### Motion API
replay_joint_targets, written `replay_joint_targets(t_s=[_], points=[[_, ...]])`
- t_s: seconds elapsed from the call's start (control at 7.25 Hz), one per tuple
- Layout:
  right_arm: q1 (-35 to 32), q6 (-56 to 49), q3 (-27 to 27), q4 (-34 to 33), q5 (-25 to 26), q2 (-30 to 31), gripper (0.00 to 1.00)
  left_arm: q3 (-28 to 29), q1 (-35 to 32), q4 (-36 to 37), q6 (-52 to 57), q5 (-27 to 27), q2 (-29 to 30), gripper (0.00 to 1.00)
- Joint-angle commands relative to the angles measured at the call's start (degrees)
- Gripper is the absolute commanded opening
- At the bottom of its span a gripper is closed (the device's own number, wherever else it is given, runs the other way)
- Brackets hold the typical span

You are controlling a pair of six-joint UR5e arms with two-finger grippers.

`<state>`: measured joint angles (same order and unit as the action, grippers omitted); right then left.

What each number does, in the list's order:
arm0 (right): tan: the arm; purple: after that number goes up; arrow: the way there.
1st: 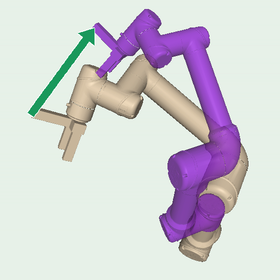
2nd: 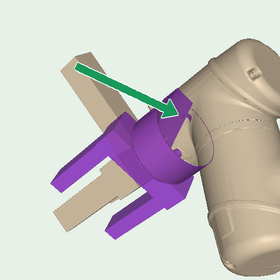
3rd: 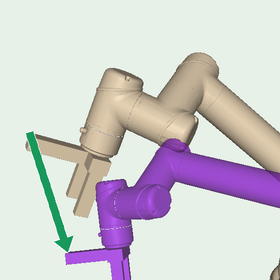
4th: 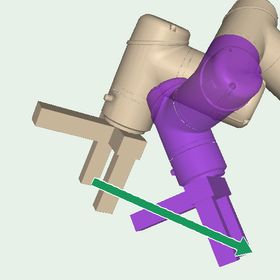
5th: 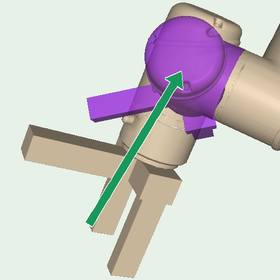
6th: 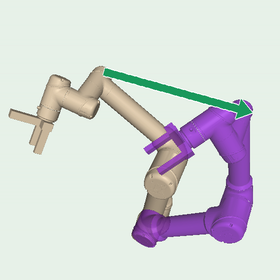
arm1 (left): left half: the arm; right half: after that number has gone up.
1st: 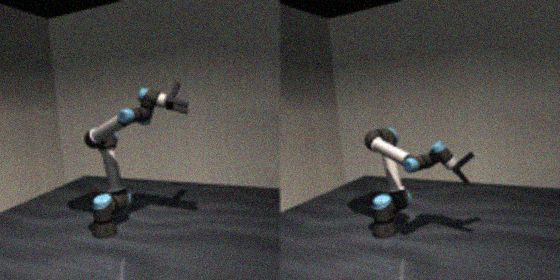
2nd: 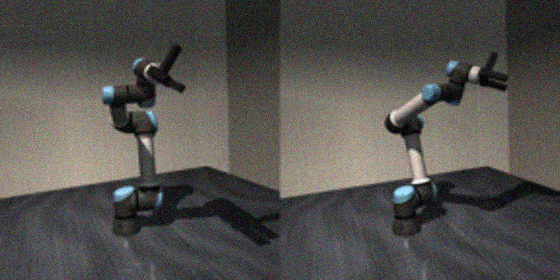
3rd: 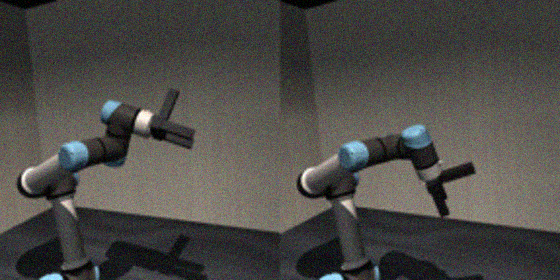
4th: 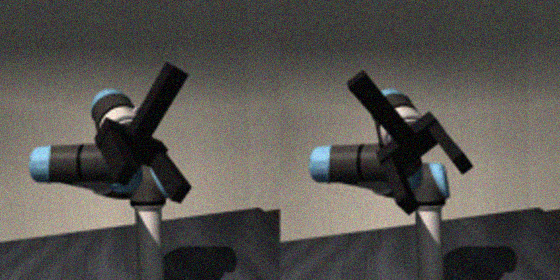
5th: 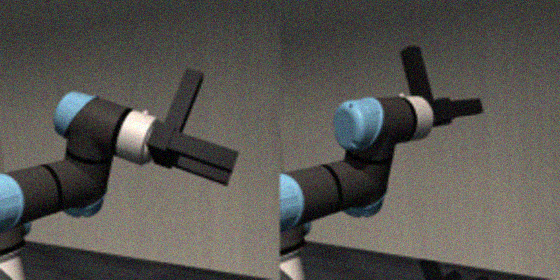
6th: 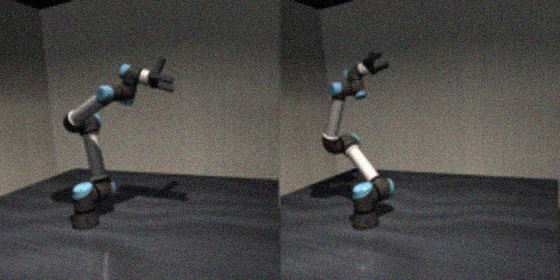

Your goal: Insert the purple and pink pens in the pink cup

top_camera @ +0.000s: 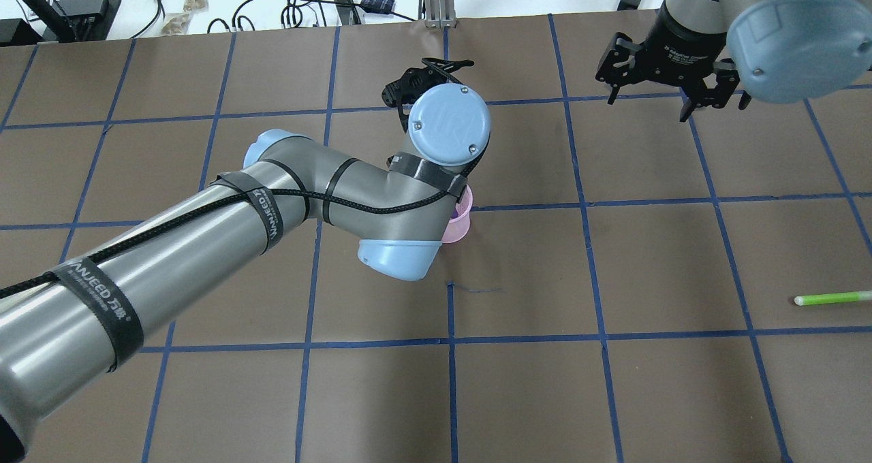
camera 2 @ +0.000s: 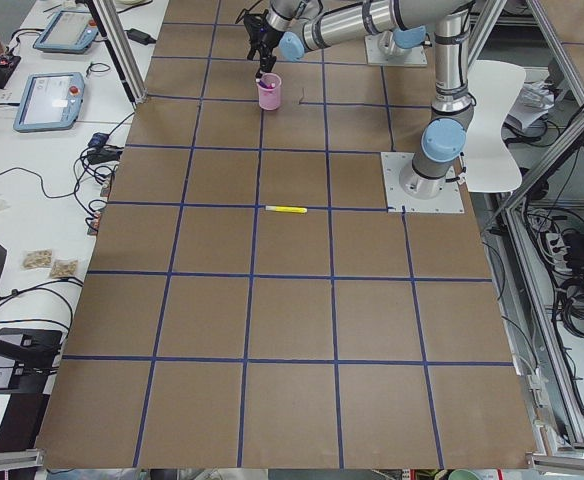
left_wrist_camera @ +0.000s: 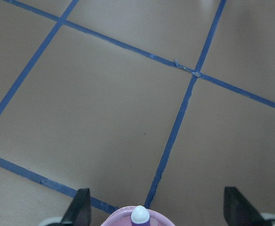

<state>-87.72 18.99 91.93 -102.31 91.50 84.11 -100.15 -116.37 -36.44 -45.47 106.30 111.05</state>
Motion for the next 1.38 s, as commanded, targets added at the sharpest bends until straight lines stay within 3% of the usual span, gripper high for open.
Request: replay_joint_targets(t_s=[0.0, 0.14, 0.41, 0.55, 0.83, 1.1, 1.24], points=[[0.0, 0.0, 0.0, 0.0, 0.1, 0.0, 1.00, 3.8, 5.0, -13.2, 8.9, -3.0, -3.8, 1.00], [0.0, 0.0, 0.0, 0.0, 0.0, 0.0, 1.00, 7.3, 8.1, -21.7, 10.6, -5.5, -5.4, 1.00], [0.0, 0.1, 0.0, 0.0, 0.0, 0.0, 1.00, 10.9, 15.1, -30.4, 22.4, -6.7, -8.1, 1.00], [0.0, 0.2, 0.0, 0.0, 0.0, 0.0, 1.00, 11.0, 19.0, -34.5, 30.3, -11.6, -10.0, 1.00], [-0.5, -0.5, -1.0, 0.2, -0.2, 0.3, 1.00, 10.0, 22.9, -41.6, 39.6, -14.3, -12.9, 1.00], [-1.1, -11.9, -2.8, 1.8, -1.0, 1.7, 1.00, 9.8, 26.6, -44.3, 40.8, -14.6, -14.9, 1.00], [-1.4, -11.8, -5.0, 7.9, -1.1, 2.5, 1.00, 9.6, 28.4, -45.6, 44.5, -15.6, -15.9, 1.00]])
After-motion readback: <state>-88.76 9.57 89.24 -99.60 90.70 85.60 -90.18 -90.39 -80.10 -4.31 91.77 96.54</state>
